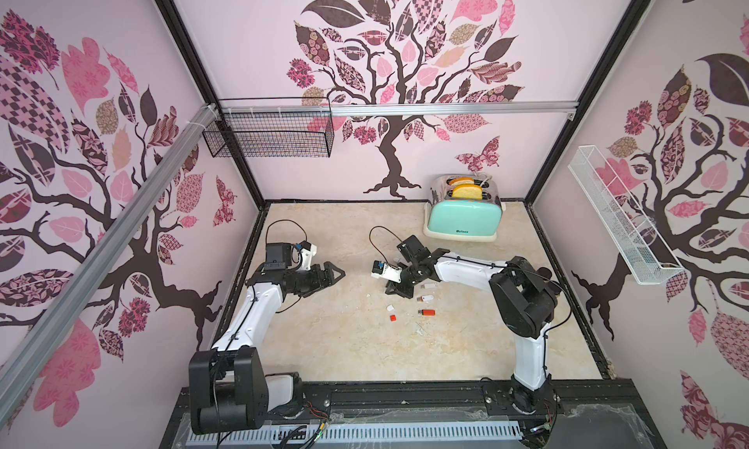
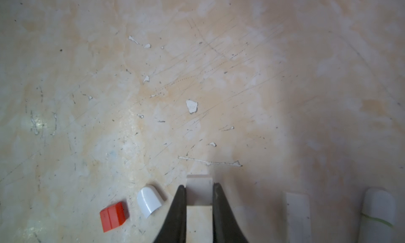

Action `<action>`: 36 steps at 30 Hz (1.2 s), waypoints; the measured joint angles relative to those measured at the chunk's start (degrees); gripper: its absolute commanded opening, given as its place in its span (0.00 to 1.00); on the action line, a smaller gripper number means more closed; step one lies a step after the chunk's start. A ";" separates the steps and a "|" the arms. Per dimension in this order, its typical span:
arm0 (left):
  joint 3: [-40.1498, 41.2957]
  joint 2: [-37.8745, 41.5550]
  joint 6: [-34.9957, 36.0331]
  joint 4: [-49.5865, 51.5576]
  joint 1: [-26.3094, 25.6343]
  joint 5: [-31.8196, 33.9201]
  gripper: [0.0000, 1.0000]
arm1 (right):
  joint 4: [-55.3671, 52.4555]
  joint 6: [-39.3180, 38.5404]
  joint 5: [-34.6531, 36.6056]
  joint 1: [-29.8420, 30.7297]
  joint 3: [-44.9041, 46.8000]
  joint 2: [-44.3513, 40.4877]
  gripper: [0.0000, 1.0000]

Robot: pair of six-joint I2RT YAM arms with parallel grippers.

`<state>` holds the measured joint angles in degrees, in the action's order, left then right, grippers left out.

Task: Close the usb drive cover
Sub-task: Pick up the cover from the center of the board.

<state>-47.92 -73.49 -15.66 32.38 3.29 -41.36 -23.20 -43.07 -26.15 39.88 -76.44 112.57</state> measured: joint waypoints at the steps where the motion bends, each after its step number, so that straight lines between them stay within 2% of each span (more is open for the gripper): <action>1: 0.00 -0.44 -0.87 -0.26 0.00 -0.81 0.92 | 0.57 0.46 -0.35 0.15 0.00 -0.39 0.08; 6: 1.01 -1.16 -4.74 -3.26 0.00 -3.80 0.90 | 4.15 3.56 -2.08 1.38 0.24 -1.46 0.07; 12: 5.81 0.42 -9.66 -8.85 0.02 -5.07 0.90 | 14.75 11.37 -4.28 2.45 5.33 -3.37 0.07; 19: 6.73 0.59 -13.07 -12.87 -0.31 -7.67 0.76 | 29.31 21.20 -5.62 4.20 9.86 -4.33 0.07; 28: 6.73 0.00 -14.34 -14.12 -3.67 -11.15 0.61 | 46.10 32.02 -7.30 5.95 13.57 -4.33 0.07; 36: 6.01 -1.44 -14.95 -14.32 -4.26 -12.76 0.50 | 53.02 35.45 -7.39 6.86 14.29 -4.31 0.07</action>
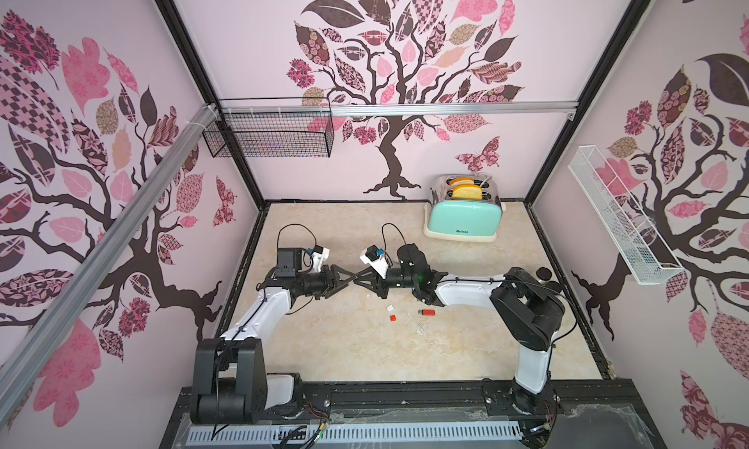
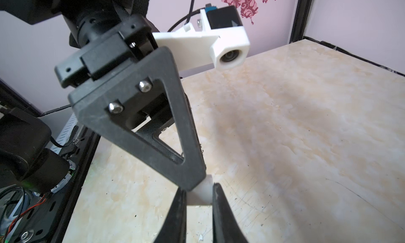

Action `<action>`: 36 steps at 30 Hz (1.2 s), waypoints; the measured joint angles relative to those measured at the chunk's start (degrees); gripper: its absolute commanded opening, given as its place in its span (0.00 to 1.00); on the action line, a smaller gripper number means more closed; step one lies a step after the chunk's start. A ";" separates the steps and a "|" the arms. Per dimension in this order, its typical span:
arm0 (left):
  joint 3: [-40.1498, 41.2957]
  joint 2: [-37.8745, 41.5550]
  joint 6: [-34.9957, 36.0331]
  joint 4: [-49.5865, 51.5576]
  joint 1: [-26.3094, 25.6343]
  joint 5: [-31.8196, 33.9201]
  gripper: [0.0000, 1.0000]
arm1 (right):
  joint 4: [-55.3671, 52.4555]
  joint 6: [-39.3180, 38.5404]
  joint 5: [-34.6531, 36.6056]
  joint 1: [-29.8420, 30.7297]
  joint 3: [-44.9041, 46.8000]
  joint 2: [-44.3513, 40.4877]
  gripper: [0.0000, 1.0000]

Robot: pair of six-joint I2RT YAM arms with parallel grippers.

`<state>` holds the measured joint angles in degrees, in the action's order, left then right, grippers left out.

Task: Close the usb drive cover
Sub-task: Pick up the cover from the center of the board.

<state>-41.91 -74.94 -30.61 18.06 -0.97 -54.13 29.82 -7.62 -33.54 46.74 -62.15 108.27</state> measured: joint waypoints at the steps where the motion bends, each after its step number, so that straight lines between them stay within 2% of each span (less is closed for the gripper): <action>1: -0.09 -0.04 -0.13 -0.07 0.02 -0.20 0.49 | 0.44 0.07 -0.15 0.13 0.00 0.00 0.07; 5: -0.22 -0.22 -0.61 -0.22 0.00 -0.72 0.45 | 0.74 0.09 -0.31 0.35 0.00 0.00 0.07; 25: -0.37 -0.20 -2.16 -1.64 -0.57 -1.86 0.05 | 0.72 0.09 0.83 0.76 -0.07 0.33 0.07; 28: -0.37 -0.20 -2.14 -1.53 -0.57 -1.60 0.00 | 0.70 0.02 0.96 0.76 -0.11 0.48 0.15; 36: -0.42 0.15 -0.98 -0.13 -0.37 -0.74 0.00 | 0.15 -0.98 2.03 1.03 -0.13 0.48 0.43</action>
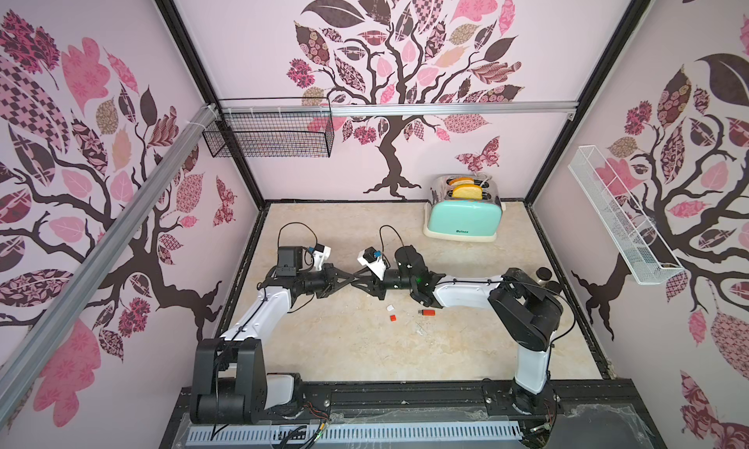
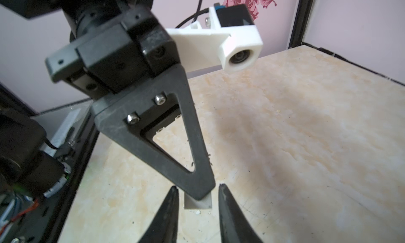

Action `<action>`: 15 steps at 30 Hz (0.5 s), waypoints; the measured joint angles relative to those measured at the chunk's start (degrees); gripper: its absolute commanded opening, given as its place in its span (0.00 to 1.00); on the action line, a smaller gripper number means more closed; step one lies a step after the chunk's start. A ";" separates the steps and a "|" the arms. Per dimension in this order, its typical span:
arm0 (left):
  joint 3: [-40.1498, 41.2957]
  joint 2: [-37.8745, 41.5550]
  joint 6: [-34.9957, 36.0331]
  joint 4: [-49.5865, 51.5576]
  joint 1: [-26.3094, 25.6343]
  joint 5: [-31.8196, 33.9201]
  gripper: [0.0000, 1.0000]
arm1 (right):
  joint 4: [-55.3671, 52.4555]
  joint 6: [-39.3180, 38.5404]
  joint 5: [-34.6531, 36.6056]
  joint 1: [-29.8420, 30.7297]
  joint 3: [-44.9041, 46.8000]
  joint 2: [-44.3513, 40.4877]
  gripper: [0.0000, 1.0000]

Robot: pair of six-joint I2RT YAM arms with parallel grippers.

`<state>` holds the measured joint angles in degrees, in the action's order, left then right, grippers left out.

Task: Close the usb drive cover
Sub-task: Pick up the cover from the center of the board.

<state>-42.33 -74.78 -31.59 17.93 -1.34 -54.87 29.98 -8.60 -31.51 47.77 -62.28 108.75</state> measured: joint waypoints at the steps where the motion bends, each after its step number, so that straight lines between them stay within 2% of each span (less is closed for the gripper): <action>1: -0.02 0.15 0.20 0.42 0.31 0.48 0.00 | -0.07 -0.13 0.20 0.00 0.15 -0.04 0.46; 6: -0.11 0.72 1.64 1.33 2.29 3.43 0.00 | -3.26 -0.48 1.46 -0.57 3.56 -3.74 0.57; 12: -0.28 0.92 3.56 2.45 2.34 5.97 0.00 | -15.41 0.35 4.61 -4.26 3.76 -11.91 0.76; 13: -0.37 0.92 3.78 2.73 2.34 6.32 0.00 | -18.32 0.39 5.31 -5.07 3.06 -12.94 0.82; 14: -0.57 0.92 4.13 3.17 2.34 6.73 0.00 | -21.11 0.39 6.14 -5.84 2.49 -13.86 0.97; 15: -0.76 0.92 4.50 3.52 2.34 7.17 0.00 | -23.85 0.70 7.15 -6.58 2.12 -14.91 1.00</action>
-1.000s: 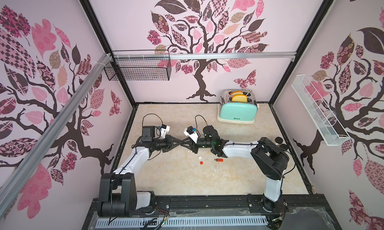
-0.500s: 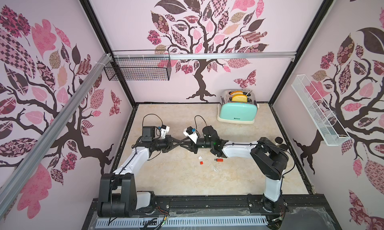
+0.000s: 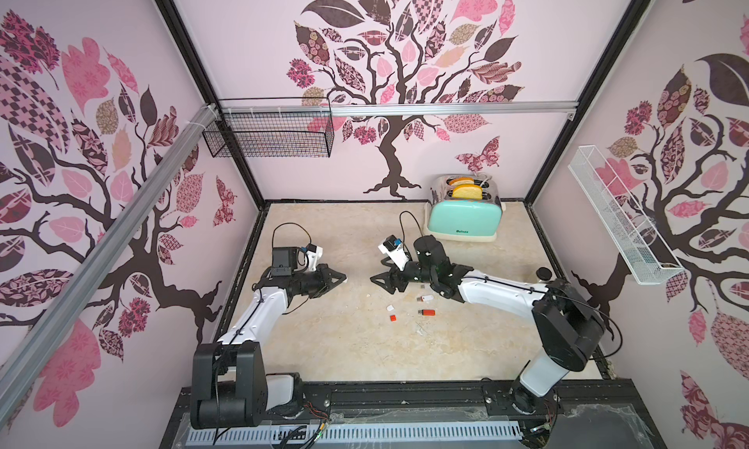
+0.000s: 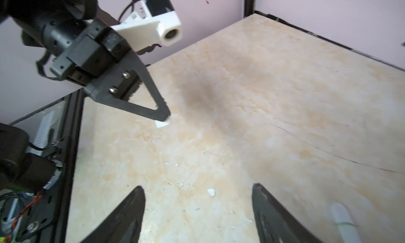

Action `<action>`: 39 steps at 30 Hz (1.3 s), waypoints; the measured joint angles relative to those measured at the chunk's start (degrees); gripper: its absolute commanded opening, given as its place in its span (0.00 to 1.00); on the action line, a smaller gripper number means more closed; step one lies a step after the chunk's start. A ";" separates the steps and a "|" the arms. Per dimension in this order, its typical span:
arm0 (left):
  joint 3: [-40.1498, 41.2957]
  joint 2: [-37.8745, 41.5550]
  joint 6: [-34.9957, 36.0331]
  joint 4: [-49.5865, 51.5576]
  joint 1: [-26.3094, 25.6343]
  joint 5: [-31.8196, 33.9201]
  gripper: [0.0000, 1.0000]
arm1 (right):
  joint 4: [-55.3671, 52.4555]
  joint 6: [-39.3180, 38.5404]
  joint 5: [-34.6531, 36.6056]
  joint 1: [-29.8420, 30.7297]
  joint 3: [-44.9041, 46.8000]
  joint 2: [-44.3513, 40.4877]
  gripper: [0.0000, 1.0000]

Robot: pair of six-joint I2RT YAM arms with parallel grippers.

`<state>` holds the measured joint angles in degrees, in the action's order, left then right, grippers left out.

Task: Close the usb drive cover
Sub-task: Pick up the cover from the center of the board, then pick up the USB drive from the center of the board.

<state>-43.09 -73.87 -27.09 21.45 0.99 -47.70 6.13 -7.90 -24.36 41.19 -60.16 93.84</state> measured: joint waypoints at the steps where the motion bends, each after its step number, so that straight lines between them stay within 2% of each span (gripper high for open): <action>1: -0.11 0.00 0.17 0.13 0.00 0.26 0.00 | -1.79 -0.24 0.87 -0.48 -0.02 -0.87 1.00; 5: -0.35 0.00 1.07 0.74 0.00 1.51 0.00 | -9.42 -0.02 6.19 -2.23 0.13 -4.31 0.99; 8: -0.46 0.00 1.88 1.29 0.00 2.43 0.00 | -13.92 1.84 12.98 -2.58 0.00 -5.33 0.99; 12: -0.79 0.00 2.99 2.23 0.00 3.28 0.00 | -22.14 5.35 20.02 -4.04 -3.06 -3.52 0.99; 15: -0.94 0.02 3.78 2.69 0.00 4.07 0.00 | -26.56 7.74 21.94 -6.23 -5.09 -1.73 0.99; 22: -0.94 0.37 5.09 3.82 0.00 5.07 0.00 | -34.42 8.81 24.26 -7.61 -9.01 2.51 0.99; 26: -0.94 0.68 5.79 4.11 0.00 5.31 0.00 | -37.44 8.76 24.79 -7.45 -13.14 7.78 0.95; 33: -0.94 0.92 6.82 4.87 -0.02 5.75 0.00 | -38.99 9.16 22.93 -7.76 -16.87 15.37 0.92; 39: -0.94 1.86 7.63 5.22 0.00 6.16 0.00 | -40.22 9.20 21.33 -8.26 -16.92 17.99 0.89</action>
<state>-44.03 -72.01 -19.46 26.68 0.99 -41.54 -34.09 1.30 -3.03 32.93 -77.08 111.83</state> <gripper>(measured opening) 0.095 0.897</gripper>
